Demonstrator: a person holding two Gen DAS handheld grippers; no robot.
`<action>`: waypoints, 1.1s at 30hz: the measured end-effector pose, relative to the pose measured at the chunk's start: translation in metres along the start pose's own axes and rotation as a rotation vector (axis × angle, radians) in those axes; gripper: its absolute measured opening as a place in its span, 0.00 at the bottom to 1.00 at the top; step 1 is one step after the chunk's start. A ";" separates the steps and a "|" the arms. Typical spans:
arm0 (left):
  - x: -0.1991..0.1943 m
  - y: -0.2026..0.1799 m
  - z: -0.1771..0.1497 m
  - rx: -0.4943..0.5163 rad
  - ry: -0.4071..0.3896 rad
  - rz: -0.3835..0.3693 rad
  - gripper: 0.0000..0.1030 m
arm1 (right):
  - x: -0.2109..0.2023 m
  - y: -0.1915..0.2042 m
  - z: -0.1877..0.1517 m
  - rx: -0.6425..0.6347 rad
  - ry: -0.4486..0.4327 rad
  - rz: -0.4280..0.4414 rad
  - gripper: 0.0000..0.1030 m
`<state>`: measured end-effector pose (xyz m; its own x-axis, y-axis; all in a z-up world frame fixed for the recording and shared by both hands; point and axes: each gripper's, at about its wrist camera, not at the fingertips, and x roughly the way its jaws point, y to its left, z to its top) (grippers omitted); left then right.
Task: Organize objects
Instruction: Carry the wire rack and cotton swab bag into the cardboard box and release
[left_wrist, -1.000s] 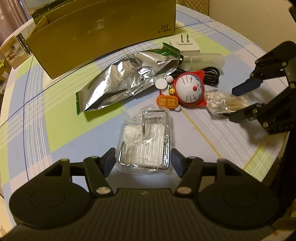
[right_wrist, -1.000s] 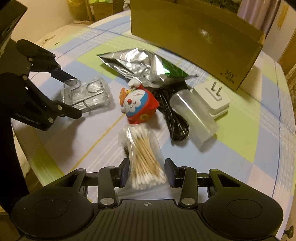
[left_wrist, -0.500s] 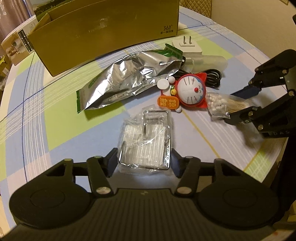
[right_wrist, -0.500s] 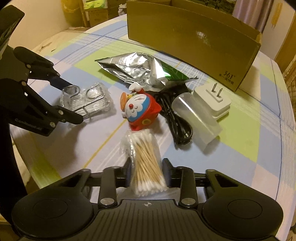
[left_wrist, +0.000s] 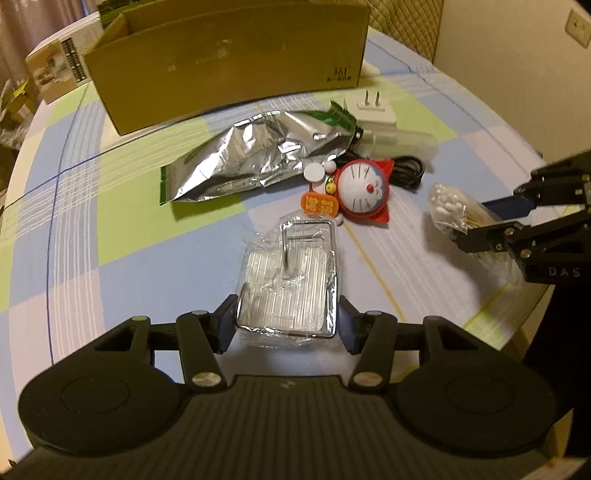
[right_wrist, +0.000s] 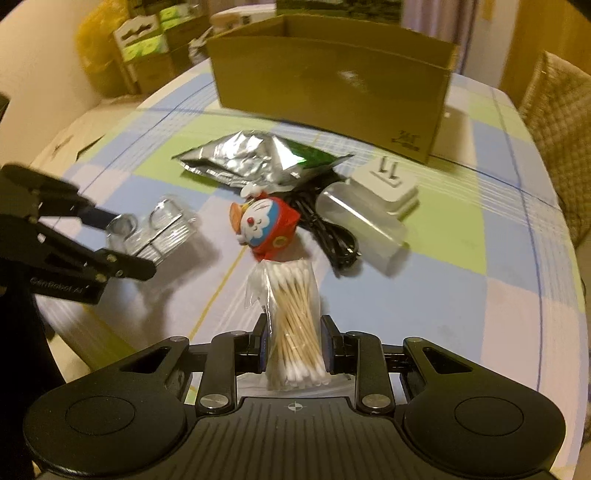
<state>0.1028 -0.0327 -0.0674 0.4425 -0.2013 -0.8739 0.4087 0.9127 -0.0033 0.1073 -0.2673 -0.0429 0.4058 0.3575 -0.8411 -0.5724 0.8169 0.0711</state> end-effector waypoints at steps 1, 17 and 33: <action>-0.005 -0.001 0.000 -0.012 -0.006 0.000 0.48 | -0.004 0.000 0.000 0.014 -0.006 -0.001 0.24; -0.074 -0.003 0.010 -0.159 -0.116 0.052 0.48 | -0.057 0.015 0.011 0.063 -0.117 -0.017 0.24; -0.092 -0.002 0.032 -0.136 -0.168 0.075 0.48 | -0.073 0.010 0.028 0.078 -0.155 -0.058 0.24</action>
<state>0.0863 -0.0272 0.0288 0.5989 -0.1770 -0.7810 0.2633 0.9646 -0.0167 0.0920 -0.2728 0.0340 0.5450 0.3689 -0.7529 -0.4898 0.8689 0.0713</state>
